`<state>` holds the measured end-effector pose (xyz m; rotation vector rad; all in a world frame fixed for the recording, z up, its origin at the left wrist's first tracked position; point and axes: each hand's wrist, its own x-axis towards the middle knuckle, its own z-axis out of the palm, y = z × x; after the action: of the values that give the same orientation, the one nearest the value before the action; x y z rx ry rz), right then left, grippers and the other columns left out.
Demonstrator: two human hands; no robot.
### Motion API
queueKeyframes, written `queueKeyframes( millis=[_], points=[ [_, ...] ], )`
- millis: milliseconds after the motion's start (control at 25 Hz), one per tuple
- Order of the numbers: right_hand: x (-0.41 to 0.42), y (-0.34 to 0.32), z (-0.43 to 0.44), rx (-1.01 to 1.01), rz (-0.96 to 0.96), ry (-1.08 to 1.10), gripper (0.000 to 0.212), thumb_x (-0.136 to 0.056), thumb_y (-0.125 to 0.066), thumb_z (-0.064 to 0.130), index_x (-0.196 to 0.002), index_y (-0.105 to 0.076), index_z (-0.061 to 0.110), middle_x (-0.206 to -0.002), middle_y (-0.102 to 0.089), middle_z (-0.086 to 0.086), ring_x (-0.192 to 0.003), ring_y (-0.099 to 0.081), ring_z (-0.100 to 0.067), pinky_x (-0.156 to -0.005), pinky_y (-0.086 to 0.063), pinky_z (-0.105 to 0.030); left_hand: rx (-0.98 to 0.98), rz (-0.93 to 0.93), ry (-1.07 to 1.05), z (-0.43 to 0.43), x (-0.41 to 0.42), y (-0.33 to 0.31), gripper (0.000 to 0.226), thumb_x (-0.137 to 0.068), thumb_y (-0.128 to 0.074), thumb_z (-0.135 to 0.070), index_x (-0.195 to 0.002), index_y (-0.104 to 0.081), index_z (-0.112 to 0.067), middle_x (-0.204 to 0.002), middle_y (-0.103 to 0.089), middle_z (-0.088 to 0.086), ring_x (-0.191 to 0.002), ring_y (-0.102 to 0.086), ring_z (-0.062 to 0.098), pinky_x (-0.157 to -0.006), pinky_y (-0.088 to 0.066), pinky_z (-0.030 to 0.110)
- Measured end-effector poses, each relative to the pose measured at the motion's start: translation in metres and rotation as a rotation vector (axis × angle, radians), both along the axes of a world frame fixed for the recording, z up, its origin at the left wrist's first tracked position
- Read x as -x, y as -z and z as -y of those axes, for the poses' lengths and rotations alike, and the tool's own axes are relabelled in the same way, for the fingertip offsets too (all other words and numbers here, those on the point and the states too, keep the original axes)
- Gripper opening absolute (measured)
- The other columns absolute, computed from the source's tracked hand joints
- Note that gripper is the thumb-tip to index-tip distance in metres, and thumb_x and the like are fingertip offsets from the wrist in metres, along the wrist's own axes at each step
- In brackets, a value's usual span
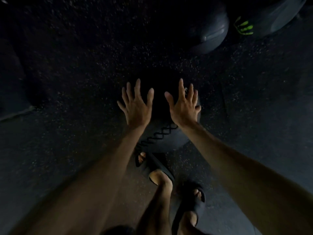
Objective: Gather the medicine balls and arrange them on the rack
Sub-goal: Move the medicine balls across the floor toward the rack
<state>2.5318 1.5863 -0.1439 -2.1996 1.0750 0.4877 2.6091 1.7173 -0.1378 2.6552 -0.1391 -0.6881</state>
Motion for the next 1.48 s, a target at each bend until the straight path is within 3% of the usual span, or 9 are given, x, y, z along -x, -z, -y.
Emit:
queueKeyframes(
  millis=[120,240,440,640,800,1040,1200,1360,1480],
  points=[
    [-0.081,0.003,0.037,-0.065,-0.1,0.06,0.079,-0.093,-0.026,0.076,-0.159,-0.01,0.036,-0.167,-0.01,-0.009,-0.153,-0.007,-0.036,-0.112,-0.016,-0.073,-0.019,0.03,0.106,-0.001,0.021,-0.009,0.079,-0.092,-0.024,-0.077,-0.158,-0.003,-0.04,-0.168,0.006,0.005,-0.154,0.008,0.029,-0.116,0.001,0.066],
    [-0.107,-0.004,0.051,-0.011,0.074,0.055,0.073,-0.095,-0.036,0.069,-0.154,-0.03,0.026,-0.159,-0.031,-0.009,-0.147,-0.026,-0.032,-0.114,-0.025,-0.064,-0.006,-0.093,0.03,0.026,-0.037,-0.001,0.072,-0.092,-0.025,-0.077,-0.156,-0.005,-0.048,-0.168,0.008,-0.001,-0.154,0.013,0.028,-0.113,0.001,0.074],
    [-0.062,-0.006,0.028,0.093,0.277,-0.169,0.081,-0.095,-0.035,0.072,-0.16,-0.005,0.033,-0.169,0.001,-0.003,-0.155,0.004,-0.024,-0.123,-0.006,-0.056,-0.047,-0.234,-0.174,0.069,-0.177,0.013,0.063,-0.094,-0.035,-0.071,-0.15,-0.032,-0.045,-0.162,-0.023,0.007,-0.15,-0.016,0.034,-0.112,-0.011,0.074],
    [-0.148,0.002,0.057,0.091,0.184,-0.19,0.076,-0.096,-0.026,0.074,-0.158,-0.003,0.037,-0.168,0.0,-0.005,-0.155,0.004,-0.028,-0.118,-0.006,-0.067,-0.04,0.137,-0.158,0.078,-0.189,0.014,0.05,-0.102,-0.032,-0.053,-0.141,-0.051,-0.029,-0.144,-0.052,0.002,-0.135,-0.043,0.024,-0.113,-0.031,0.049],
    [-0.21,0.001,0.078,0.03,0.103,-0.181,0.078,-0.094,-0.022,0.075,-0.159,-0.005,0.034,-0.168,-0.001,-0.009,-0.154,0.004,-0.033,-0.115,-0.002,-0.07,-0.024,0.273,-0.114,0.07,-0.182,-0.002,0.056,-0.102,-0.033,-0.056,-0.148,-0.043,-0.028,-0.155,-0.04,0.005,-0.144,-0.033,0.024,-0.118,-0.025,0.047],
    [-0.326,-0.009,0.112,-0.111,0.029,-0.143,0.078,-0.095,-0.03,0.071,-0.158,-0.021,0.025,-0.164,-0.018,-0.014,-0.151,-0.01,-0.039,-0.117,-0.006,-0.069,0.029,0.166,-0.171,0.077,-0.178,-0.014,0.073,-0.094,-0.039,-0.071,-0.156,-0.013,-0.044,-0.168,-0.004,0.005,-0.154,0.0,0.028,-0.119,-0.009,0.062],
    [-0.289,-0.019,0.115,-0.016,0.291,-0.369,0.07,-0.099,-0.033,0.064,-0.158,-0.021,0.027,-0.165,-0.017,-0.011,-0.153,-0.011,-0.03,-0.123,-0.012,-0.057,-0.005,0.075,-0.239,0.074,-0.255,-0.014,0.069,-0.092,-0.039,-0.072,-0.154,-0.017,-0.049,-0.167,-0.007,0.007,-0.153,-0.004,0.033,-0.115,-0.016,0.068],
    [-0.299,-0.013,0.121,-0.071,0.259,-0.363,0.069,-0.099,-0.03,0.066,-0.159,-0.009,0.038,-0.169,-0.002,-0.001,-0.155,0.003,-0.025,-0.121,-0.008,-0.062,-0.057,-0.027,-0.502,0.097,-0.317,-0.016,0.072,-0.089,-0.039,-0.076,-0.153,-0.025,-0.047,-0.161,-0.013,0.017,-0.145,-0.018,0.038,-0.114,-0.021,0.065],
    [-0.334,-0.007,0.143,-0.096,0.222,-0.329,0.068,-0.099,-0.029,0.067,-0.158,-0.009,0.04,-0.169,-0.004,-0.001,-0.155,0.0,-0.028,-0.118,-0.013,-0.066,-0.028,0.118,-0.465,0.118,-0.316,-0.024,0.075,-0.092,-0.04,-0.072,-0.154,-0.029,-0.032,-0.158,-0.021,0.02,-0.142,-0.025,0.038,-0.117,-0.022,0.058]
  ],
)
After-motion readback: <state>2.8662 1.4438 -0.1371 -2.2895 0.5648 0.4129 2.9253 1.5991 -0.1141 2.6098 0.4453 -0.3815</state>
